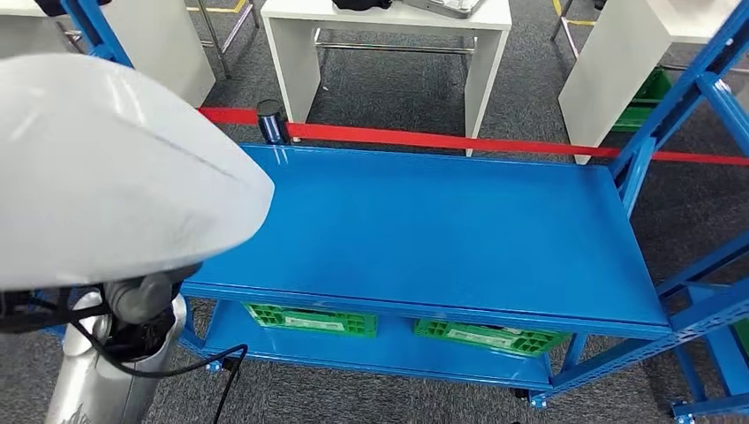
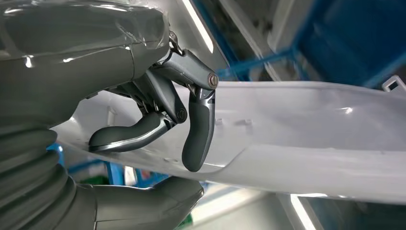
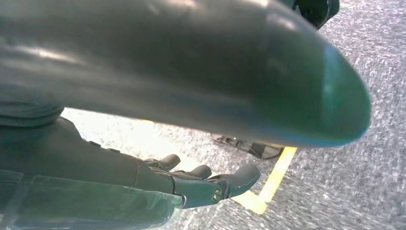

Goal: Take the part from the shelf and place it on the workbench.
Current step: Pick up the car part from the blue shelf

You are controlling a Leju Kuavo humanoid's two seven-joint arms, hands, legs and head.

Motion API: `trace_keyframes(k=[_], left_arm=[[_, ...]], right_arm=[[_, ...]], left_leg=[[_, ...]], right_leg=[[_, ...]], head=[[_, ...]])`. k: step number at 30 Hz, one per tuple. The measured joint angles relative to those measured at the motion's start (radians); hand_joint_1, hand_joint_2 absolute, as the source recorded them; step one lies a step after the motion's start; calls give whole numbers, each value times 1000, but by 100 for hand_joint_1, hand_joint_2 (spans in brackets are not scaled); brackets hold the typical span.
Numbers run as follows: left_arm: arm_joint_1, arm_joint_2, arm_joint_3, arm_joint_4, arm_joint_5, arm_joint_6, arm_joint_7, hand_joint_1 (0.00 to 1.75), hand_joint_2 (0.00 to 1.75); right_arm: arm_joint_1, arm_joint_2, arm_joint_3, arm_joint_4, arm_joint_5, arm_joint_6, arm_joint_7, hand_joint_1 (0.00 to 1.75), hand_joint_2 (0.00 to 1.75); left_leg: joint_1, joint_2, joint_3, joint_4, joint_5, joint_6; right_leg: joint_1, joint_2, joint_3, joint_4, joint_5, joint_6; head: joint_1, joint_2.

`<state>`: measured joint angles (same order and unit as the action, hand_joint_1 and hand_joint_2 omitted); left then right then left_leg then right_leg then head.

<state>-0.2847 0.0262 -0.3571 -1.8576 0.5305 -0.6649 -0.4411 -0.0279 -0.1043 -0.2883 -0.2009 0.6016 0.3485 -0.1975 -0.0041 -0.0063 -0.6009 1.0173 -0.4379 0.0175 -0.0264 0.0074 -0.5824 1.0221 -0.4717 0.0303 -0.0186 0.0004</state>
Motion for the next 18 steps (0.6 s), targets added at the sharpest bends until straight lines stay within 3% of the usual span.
trace_keyframes(k=[3, 5, 7, 8, 9, 10, 12, 14, 16, 18], left_arm=[[-7, 1, -41, -25, 22, -9, 11, 175, 175], [-14, 4, -67, -33, 32, -11, 14, 175, 175], [-17, 6, -92, -36, 37, -11, 18, 175, 175], [-18, 7, -104, -36, 39, -11, 20, 175, 175], [-18, 8, -114, -36, 41, -10, 23, 175, 175], [-21, 9, -125, -36, 43, -8, 25, 175, 175], [-29, 9, -144, -37, 46, -4, 29, 175, 175], [-39, 10, -161, -39, 48, 0, 30, 175, 175], [-43, 13, -178, -40, 55, 6, 32, 175, 175], [-46, 18, -196, -40, 65, 13, 37, 175, 175]], right_arm=[[6, -4, -4, 0, -12, -15, 36, 0, 0], [11, -12, -11, 0, -22, -22, 76, 0, 0], [18, -22, -23, 1, -33, -26, 131, 0, 0], [21, -28, -29, 1, -37, -27, 161, 0, 0], [25, -34, -37, 1, -41, -29, 192, 0, 0], [29, -40, -44, 1, -43, -31, 221, 0, 0], [41, -53, -59, -1, -45, -37, 280, 0, 0], [59, -65, -78, -16, -39, -34, 339, 0, 0], [95, -73, -103, -66, -8, 11, 428, 0, 0], [158, -61, -148, -191, 62, 123, 552, 0, 0]], left_leg=[[6, 0, -7, 13, -11, -15], [9, 1, -33, 89, -74, -25], [13, 2, -74, 217, -152, -31], [14, 2, -85, 263, -174, -32], [14, 2, -79, 274, -178, -31], [14, 2, -53, 244, -164, -28], [11, 2, 42, 103, -121, -14], [3, 3, 105, 2, -96, -3], [-7, 3, 107, -12, -87, 6], [-7, 3, 101, -27, -65, 19]], right_leg=[[-1, 0, -4, -1, 11, -18], [-4, -1, -9, -3, 18, -30], [-1, -2, -18, -2, 25, -36], [1, -3, -23, -2, 29, -38], [3, -3, -29, -2, 33, -38], [5, -3, -34, -2, 38, -38], [8, -3, -41, -2, 48, -34], [8, -4, -45, -3, 58, -24], [5, -7, -47, -6, 70, -9], [1, -10, -52, -5, 68, -2]], head=[[-1, 0], [-5, 0], [-7, 0], [-7, 0], [-7, 0], [-7, 0], [-7, 0], [-6, 0], [-6, 0], [-6, 0]])
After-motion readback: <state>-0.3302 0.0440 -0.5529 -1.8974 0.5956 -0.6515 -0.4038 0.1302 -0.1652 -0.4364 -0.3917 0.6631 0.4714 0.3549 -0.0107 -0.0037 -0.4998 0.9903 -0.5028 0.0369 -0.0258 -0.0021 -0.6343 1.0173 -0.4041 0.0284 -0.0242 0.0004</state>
